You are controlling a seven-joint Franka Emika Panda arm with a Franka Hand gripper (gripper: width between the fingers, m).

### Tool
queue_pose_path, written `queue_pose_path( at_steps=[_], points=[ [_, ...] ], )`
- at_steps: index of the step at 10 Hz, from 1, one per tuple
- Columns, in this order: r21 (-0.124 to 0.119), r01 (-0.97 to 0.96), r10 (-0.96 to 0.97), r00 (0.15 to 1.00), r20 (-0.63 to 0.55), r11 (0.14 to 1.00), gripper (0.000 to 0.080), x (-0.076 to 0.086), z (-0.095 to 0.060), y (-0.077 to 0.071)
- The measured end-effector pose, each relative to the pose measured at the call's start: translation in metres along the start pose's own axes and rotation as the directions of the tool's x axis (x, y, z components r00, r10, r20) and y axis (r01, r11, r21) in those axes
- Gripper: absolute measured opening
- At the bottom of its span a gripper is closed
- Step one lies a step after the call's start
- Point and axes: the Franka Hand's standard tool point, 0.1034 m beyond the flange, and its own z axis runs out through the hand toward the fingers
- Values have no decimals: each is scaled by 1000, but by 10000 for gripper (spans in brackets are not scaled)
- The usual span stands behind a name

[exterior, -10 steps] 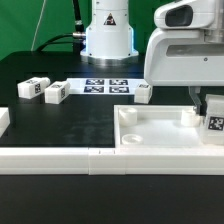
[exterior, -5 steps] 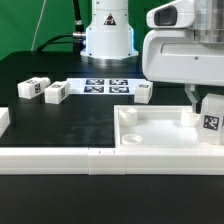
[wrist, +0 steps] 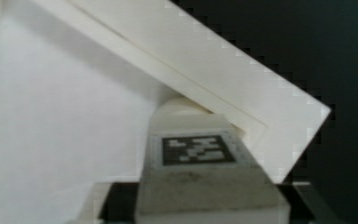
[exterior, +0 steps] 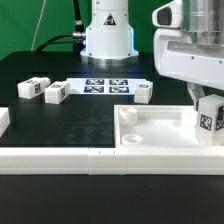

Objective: Assemble one leg

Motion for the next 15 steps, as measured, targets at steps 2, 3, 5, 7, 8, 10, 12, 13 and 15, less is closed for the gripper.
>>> queue_pose_path(
  at_steps=[2,3,5,7,8,10,12,13,15],
  points=[
    [20,-233,233,972,1,972,294,-3,0,0],
    [25,-333,333,943,0,942,294,-3,0,-1],
    [31,-503,503,864,6,864,294,-2,1,-1],
    [30,-590,590,807,11,807,294,-2,1,-1],
    [27,-652,652,758,20,758,294,-2,1,0],
    [27,-651,651,759,20,758,302,-2,1,-1],
    [26,-648,648,761,20,761,473,-2,2,0],
    [26,-647,647,762,20,762,611,-3,2,0],
    [26,-645,645,764,20,764,638,-3,2,0]
  ],
)
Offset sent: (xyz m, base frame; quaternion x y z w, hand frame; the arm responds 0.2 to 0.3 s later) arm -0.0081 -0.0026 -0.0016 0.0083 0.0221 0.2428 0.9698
